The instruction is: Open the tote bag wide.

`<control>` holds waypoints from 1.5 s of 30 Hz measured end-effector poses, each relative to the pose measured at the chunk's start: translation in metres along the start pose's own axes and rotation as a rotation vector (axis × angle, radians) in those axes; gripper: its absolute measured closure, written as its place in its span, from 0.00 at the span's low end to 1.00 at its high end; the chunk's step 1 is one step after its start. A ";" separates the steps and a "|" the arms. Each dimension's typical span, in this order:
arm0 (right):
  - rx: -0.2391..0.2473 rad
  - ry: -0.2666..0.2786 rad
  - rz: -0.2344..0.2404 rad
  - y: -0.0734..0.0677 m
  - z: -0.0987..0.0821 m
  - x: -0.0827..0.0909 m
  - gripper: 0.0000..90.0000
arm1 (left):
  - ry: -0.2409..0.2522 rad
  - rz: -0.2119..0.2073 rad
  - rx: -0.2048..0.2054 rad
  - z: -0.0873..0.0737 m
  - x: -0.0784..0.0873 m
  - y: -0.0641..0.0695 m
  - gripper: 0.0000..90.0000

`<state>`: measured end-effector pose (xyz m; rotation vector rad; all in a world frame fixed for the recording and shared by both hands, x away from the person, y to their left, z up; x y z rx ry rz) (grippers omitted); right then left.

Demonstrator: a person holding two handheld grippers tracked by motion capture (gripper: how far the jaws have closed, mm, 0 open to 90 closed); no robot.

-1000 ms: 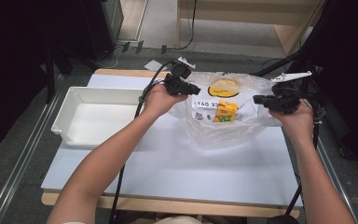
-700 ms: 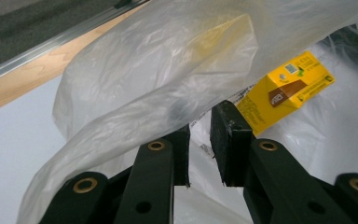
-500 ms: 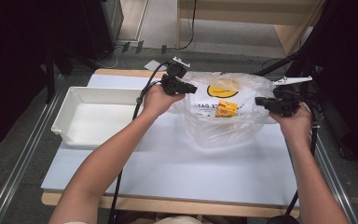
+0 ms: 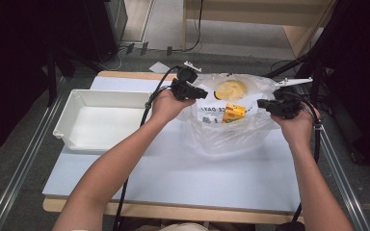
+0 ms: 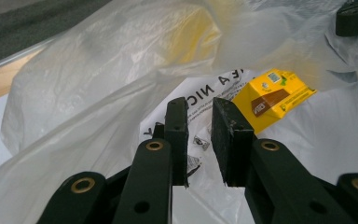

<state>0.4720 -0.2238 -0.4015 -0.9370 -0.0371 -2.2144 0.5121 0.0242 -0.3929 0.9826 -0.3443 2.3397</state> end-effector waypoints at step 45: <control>-0.176 -0.009 -0.022 0.051 -0.071 -0.033 1.00 | -0.061 0.082 0.105 -0.059 -0.071 -0.030 0.82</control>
Point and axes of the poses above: each handheld gripper's, and its own axes: x roughly backward along the jaws, z roughly out of its top, y roughly to its right, the point moved 7 cm from there along -x, roughly forward along the jaws, and after that the axes turned 15 degrees about z, right-handed, at the moved point
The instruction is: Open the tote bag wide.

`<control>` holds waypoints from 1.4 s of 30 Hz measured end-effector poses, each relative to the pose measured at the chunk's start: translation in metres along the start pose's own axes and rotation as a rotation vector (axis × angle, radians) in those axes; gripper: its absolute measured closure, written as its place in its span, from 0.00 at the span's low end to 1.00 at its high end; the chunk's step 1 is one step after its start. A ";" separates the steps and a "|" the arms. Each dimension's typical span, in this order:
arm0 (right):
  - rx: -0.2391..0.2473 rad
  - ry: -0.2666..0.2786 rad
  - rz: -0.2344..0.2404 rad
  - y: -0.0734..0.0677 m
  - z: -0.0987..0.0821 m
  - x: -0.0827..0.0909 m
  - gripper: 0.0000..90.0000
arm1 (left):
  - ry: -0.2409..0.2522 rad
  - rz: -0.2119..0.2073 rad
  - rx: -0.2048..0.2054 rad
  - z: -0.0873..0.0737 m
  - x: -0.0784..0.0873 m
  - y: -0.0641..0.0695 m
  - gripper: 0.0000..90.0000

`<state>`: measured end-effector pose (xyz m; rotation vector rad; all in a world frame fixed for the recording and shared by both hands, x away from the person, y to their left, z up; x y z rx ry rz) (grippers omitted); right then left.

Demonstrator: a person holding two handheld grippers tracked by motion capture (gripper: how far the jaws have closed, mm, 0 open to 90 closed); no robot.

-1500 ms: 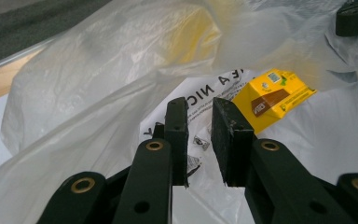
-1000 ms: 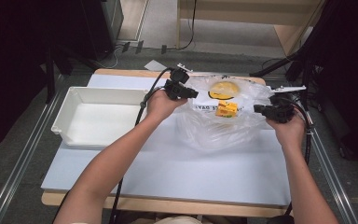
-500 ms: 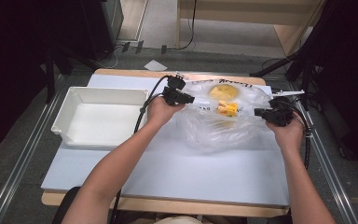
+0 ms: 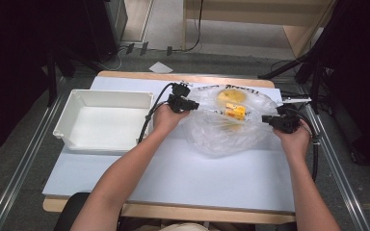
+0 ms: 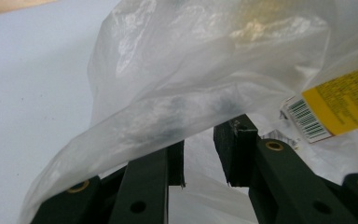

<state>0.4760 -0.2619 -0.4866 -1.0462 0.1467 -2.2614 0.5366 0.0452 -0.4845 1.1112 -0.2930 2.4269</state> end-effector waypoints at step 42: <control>-0.075 0.018 -0.083 0.051 -0.043 0.002 1.00 | 0.011 0.151 0.104 -0.017 -0.030 -0.037 1.00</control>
Point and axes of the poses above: each handheld gripper's, and its own axes: x roughly backward along the jaws, z roughly out of its top, y roughly to its right, the point moved 7 cm from there along -x, roughly forward along the jaws, and after that the axes turned 15 degrees about z, right-handed, at the moved point
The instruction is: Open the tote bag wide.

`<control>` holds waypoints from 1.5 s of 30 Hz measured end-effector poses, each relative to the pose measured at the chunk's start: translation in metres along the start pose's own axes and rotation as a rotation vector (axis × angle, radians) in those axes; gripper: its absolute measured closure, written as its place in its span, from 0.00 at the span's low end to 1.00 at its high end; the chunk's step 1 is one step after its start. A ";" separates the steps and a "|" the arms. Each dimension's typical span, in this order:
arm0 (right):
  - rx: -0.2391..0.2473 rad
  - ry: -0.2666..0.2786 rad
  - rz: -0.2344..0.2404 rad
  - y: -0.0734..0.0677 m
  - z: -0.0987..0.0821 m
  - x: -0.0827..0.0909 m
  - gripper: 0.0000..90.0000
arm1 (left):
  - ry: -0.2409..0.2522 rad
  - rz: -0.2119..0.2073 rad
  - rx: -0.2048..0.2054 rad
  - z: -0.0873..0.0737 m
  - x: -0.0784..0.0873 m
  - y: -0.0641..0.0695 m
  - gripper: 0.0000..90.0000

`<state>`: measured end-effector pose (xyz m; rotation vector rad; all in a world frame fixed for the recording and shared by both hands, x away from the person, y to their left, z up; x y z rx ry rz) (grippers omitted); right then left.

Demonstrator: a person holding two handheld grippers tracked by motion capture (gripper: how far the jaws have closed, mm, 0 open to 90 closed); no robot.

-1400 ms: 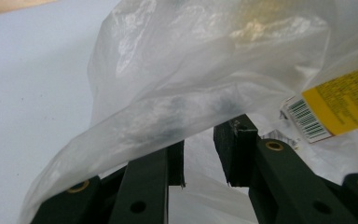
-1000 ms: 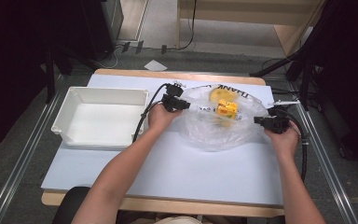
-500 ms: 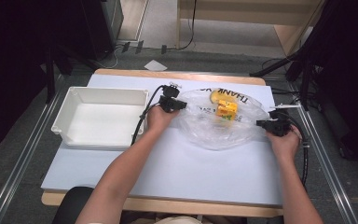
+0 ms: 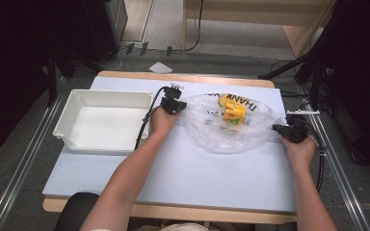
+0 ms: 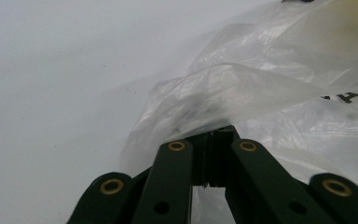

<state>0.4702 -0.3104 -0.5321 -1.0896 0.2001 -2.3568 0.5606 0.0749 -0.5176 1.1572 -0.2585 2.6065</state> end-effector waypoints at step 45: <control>-0.027 0.071 -0.061 0.017 -0.010 0.013 1.00 | 0.002 0.042 0.057 0.001 -0.003 -0.007 1.00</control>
Point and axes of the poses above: each handheld gripper's, and its own axes: x roughly backward along the jaws, z roughly out of its top, y roughly to its right, the point moved 7 cm from there along -x, roughly forward along the jaws, and after that the axes turned 15 degrees about z, right-handed, at the moved point
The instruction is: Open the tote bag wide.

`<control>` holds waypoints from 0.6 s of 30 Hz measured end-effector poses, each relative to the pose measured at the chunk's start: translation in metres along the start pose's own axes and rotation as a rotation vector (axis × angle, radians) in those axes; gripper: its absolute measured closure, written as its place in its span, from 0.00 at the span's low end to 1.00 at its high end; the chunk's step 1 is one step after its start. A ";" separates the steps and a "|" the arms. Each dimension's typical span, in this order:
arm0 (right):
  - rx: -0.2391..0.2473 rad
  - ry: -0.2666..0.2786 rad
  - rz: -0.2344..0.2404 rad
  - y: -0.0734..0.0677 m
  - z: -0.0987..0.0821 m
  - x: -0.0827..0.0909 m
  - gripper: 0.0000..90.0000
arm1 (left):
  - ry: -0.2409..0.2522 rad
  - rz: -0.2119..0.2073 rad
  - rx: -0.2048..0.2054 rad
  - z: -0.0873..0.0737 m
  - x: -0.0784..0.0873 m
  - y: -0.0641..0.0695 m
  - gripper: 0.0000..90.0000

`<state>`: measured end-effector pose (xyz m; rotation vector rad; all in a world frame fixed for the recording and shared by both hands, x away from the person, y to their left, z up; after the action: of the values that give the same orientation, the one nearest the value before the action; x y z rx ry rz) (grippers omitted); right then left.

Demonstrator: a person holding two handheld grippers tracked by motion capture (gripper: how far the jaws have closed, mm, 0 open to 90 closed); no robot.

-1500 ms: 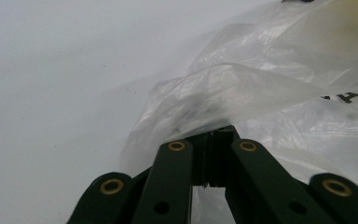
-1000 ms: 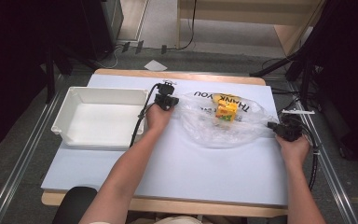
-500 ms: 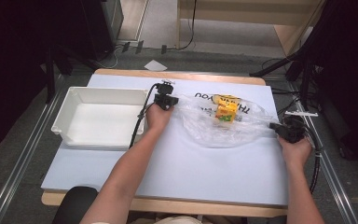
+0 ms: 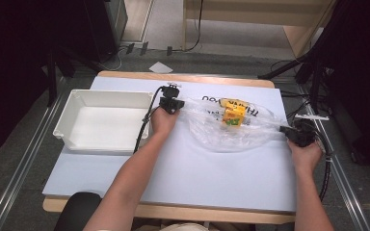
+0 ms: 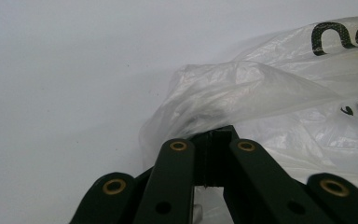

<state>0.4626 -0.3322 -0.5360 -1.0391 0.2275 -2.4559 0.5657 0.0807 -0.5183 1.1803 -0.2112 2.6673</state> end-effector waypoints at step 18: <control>-0.005 0.009 -0.020 0.003 0.001 0.000 1.00 | -0.001 -0.007 -0.002 0.000 0.000 -0.001 1.00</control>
<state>0.4645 -0.3348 -0.5363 -1.0373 0.2278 -2.4800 0.5659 0.0814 -0.5184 1.1792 -0.2099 2.6602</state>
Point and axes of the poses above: each handheld gripper's, and its own axes: x roughly backward along the jaws, z roughly out of its top, y roughly to its right, the point moved 7 cm from there along -x, roughly forward along the jaws, and after that the axes turned 15 degrees about z, right-handed, at the moved point
